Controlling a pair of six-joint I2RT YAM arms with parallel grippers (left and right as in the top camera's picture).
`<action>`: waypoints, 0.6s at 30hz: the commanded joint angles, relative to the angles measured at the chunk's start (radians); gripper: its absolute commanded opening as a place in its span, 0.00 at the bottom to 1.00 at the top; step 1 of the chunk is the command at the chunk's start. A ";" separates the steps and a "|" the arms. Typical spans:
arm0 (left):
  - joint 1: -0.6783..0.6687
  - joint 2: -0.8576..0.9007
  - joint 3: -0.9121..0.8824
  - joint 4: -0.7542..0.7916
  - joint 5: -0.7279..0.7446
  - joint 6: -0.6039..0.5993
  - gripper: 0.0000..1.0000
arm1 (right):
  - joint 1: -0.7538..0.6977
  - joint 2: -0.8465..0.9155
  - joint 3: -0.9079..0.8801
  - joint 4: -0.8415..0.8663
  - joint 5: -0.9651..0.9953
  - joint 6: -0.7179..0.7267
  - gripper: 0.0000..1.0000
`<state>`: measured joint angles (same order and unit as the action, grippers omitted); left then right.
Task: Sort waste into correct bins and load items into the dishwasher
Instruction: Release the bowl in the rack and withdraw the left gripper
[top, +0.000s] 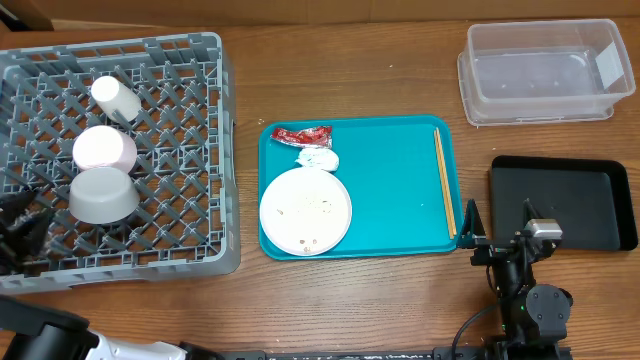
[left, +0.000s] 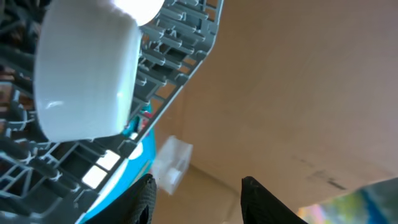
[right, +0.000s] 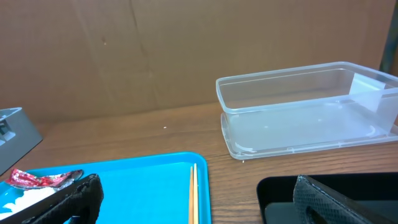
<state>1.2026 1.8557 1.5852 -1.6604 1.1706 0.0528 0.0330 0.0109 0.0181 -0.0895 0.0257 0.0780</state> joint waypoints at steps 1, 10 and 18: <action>-0.049 -0.009 0.112 -0.017 -0.097 0.032 0.46 | -0.002 -0.008 -0.010 0.006 -0.002 0.004 1.00; -0.377 -0.010 0.229 0.097 -0.356 -0.016 0.04 | -0.002 -0.008 -0.010 0.006 -0.002 0.004 1.00; -0.687 -0.010 0.229 0.240 -1.020 -0.379 0.04 | -0.003 -0.008 -0.010 0.006 -0.002 0.004 1.00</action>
<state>0.5713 1.8557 1.7908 -1.4269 0.4873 -0.1654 0.0334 0.0109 0.0181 -0.0898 0.0254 0.0788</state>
